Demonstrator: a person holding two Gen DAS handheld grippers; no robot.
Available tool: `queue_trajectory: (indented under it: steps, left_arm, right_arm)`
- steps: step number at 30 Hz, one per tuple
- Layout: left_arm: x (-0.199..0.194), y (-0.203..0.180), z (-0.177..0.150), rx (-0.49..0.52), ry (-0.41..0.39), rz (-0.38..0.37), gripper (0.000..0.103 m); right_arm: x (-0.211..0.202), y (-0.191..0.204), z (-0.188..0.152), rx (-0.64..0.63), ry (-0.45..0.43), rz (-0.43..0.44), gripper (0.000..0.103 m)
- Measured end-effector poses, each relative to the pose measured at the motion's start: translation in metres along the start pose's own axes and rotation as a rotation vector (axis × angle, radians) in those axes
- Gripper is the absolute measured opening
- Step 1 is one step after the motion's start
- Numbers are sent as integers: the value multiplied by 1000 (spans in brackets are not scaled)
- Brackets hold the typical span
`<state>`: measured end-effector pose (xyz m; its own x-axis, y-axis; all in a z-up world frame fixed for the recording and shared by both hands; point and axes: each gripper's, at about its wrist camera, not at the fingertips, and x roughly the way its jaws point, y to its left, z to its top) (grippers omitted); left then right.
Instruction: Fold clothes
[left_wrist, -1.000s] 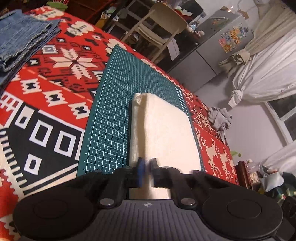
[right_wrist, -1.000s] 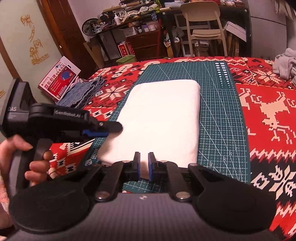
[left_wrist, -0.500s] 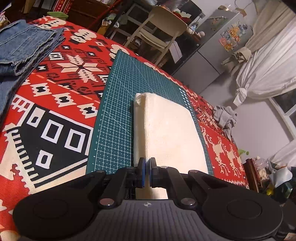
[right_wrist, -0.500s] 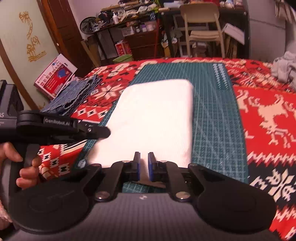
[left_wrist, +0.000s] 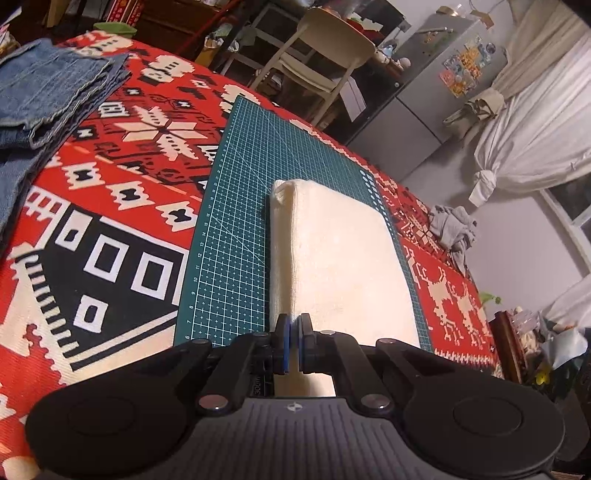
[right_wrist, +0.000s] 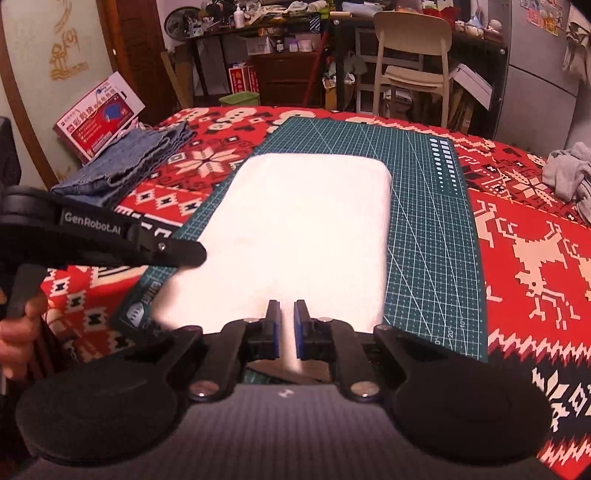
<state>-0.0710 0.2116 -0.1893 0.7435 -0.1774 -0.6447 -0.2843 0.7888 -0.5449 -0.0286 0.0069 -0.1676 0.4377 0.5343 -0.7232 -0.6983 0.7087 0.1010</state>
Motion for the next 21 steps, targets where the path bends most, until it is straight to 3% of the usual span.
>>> queue_trajectory:
  steps: [9, 14, 17, 19, 21]
  left_arm:
    - [-7, -14, -3, 89, -4, 55, 6]
    - [-21, -28, -7, 212, -32, 157, 5]
    - [-30, -28, -6, 221, -29, 137, 5]
    - [-35, -30, -5, 216, -27, 123, 7]
    - [-39, -36, -5, 241, -35, 145, 18]
  right_arm:
    - [0, 5, 0, -28, 2, -19, 9]
    - [-10, 2, 4, -10, 19, 5, 10]
    - [-21, -5, 4, 21, 21, 9, 11]
    - [-27, -9, 2, 34, 27, 3, 17]
    - [-33, -12, 1, 36, 33, -4, 26]
